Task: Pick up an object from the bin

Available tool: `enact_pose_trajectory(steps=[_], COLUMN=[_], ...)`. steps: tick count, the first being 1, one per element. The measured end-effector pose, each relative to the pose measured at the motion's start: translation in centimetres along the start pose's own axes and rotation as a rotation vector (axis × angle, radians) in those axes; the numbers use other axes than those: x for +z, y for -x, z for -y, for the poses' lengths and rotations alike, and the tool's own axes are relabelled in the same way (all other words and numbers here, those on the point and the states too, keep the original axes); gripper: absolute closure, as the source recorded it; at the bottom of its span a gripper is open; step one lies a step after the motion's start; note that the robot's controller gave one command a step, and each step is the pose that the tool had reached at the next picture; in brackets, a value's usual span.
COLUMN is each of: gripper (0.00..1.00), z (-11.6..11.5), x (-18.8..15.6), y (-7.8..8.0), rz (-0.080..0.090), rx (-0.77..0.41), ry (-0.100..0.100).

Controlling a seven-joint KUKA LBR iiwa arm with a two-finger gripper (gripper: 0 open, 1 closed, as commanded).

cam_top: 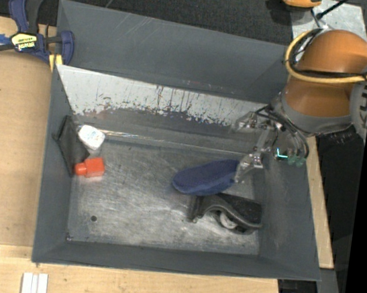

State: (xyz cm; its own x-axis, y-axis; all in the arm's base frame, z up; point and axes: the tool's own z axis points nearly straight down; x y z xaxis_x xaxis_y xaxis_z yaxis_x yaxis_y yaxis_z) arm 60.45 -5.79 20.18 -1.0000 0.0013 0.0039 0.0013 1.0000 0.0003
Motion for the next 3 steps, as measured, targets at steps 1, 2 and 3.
enact_pose_trajectory(steps=[1,2,3], gripper=[0.00,1.00,1.00], z=[0.7,0.7,0.0], x=[8.1,8.6,-1.9], y=[-2.1,-2.4,-3.1], rz=[0.025,0.015,0.016], rx=[-0.153,-0.154,-0.176], ry=[-0.003,-0.002,-0.003])
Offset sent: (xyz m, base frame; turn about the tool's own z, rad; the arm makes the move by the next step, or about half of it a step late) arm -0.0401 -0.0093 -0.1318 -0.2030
